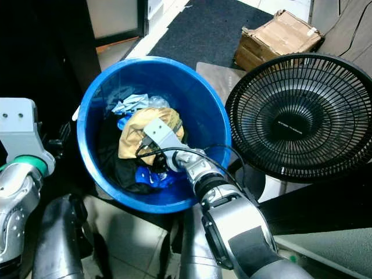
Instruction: Clothes washing
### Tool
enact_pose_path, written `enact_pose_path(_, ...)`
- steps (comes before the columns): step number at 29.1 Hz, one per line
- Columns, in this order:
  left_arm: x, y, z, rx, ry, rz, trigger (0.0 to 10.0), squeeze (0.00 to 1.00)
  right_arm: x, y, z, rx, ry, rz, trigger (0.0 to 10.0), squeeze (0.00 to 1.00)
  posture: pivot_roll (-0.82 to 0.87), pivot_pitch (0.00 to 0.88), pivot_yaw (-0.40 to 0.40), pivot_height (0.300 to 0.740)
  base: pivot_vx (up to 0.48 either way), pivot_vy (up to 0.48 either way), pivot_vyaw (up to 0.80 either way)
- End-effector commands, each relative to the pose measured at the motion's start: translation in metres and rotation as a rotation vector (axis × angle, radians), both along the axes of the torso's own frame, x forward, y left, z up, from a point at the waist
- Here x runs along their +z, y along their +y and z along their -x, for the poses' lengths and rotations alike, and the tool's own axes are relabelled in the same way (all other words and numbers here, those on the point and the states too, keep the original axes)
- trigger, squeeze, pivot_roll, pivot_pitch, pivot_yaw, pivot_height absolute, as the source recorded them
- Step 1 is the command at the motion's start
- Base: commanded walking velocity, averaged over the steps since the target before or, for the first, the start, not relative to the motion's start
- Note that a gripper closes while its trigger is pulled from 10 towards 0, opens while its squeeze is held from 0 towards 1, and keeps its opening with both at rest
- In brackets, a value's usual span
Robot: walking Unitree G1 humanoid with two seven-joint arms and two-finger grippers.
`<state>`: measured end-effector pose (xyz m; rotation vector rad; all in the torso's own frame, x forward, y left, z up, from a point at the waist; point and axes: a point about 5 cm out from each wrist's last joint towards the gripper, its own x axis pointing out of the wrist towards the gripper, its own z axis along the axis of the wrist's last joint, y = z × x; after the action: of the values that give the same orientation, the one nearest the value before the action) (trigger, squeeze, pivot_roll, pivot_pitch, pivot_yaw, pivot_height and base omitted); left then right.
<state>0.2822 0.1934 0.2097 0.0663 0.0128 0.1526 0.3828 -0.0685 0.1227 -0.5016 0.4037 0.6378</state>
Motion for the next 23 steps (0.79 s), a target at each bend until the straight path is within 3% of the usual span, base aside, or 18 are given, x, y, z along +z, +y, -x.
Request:
enact_pose_path(1, -0.005, 0.011, 0.004, 0.070, 0.021, -0.005, 10.0, 0.00, -0.026, -0.010, 0.011, -0.019, 0.095, 0.029, 0.0, 0.00, 0.26, 0.336, -0.109, 0.445, 0.000, 0.000, 0.00)
enact_pose_path(6, -0.006, 0.011, 0.003, 0.069, 0.022, -0.005, 10.0, 0.00, -0.020, -0.010, 0.008, -0.031, 0.064, 0.004, 0.0, 0.00, 0.26, 0.334, -0.108, 0.445, 0.000, 0.000, 0.00)
enact_pose_path(10, -0.005, 0.012, 0.002, 0.068, 0.019, -0.005, 10.0, 0.00, -0.003, -0.011, -0.001, -0.082, -0.008, -0.073, 0.0, 0.00, 0.26, 0.321, -0.099, 0.445, 0.000, 0.000, 0.00)
enact_pose_path(14, -0.002, 0.012, -0.003, 0.061, 0.008, -0.007, 10.0, 0.00, 0.034, -0.016, -0.017, -0.152, -0.146, -0.220, 0.0, 0.00, 0.24, 0.298, -0.087, 0.445, 0.000, 0.000, 0.00)
enact_pose_path(20, 0.001, 0.009, -0.010, 0.045, -0.007, -0.005, 10.0, 0.00, 0.074, -0.023, -0.029, -0.183, -0.292, -0.311, 0.0, 0.00, 0.23, 0.274, -0.081, 0.445, 0.000, 0.000, 0.00)
enact_pose_path(21, 0.002, 0.008, -0.012, 0.041, -0.012, -0.004, 10.0, 0.00, 0.086, -0.024, -0.032, -0.182, -0.329, -0.346, 2.0, 0.00, 0.23, 0.266, -0.079, 0.445, 0.000, 0.000, 0.00)
enact_pose_path(23, 0.003, 0.008, -0.013, 0.039, -0.014, -0.004, 10.0, 0.00, 0.093, -0.024, -0.033, -0.180, -0.350, -0.369, 2.0, 0.00, 0.23, 0.266, -0.079, 0.445, 0.000, 0.000, 0.00)
